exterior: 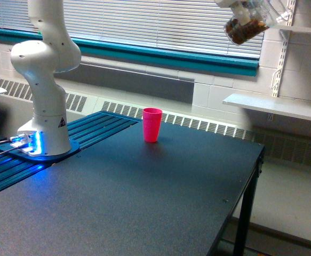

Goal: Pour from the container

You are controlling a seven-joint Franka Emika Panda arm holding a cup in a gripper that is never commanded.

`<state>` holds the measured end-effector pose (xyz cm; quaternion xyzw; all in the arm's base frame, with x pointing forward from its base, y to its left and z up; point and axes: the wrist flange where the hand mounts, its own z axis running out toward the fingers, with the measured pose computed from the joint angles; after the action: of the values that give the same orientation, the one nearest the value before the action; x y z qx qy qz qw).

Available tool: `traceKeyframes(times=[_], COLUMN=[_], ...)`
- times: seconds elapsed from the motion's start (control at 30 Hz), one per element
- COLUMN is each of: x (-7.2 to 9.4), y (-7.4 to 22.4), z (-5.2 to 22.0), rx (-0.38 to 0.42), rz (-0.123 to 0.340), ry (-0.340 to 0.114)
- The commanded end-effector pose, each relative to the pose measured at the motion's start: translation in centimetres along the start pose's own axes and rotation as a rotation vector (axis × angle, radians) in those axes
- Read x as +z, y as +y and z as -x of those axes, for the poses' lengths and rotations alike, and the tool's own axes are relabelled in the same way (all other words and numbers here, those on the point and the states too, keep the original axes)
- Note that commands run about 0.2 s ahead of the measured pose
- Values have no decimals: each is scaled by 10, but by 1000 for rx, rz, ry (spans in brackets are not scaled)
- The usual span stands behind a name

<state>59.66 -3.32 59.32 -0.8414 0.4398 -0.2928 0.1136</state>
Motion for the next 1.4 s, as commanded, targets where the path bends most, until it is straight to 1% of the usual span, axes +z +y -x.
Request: traceKeyframes(times=[0.03,0.27,0.4,0.63,0.9,1.03,1.17,1.27,1.4], x=[-28,-51,-62,-89,-113,-124,-130,-128,-129], y=[-19,-17,-12,-3,8,11,16,19,28], z=[41,75,97,131,164,175,187,206,219], rx=[-13,-30,-36,-62,-86,-101,-119,-123,-124], rz=[-14,-3,4,32,63,72,88,93,104], ry=[-5,2,-3,2,-3,-9,-24,-39,-51])
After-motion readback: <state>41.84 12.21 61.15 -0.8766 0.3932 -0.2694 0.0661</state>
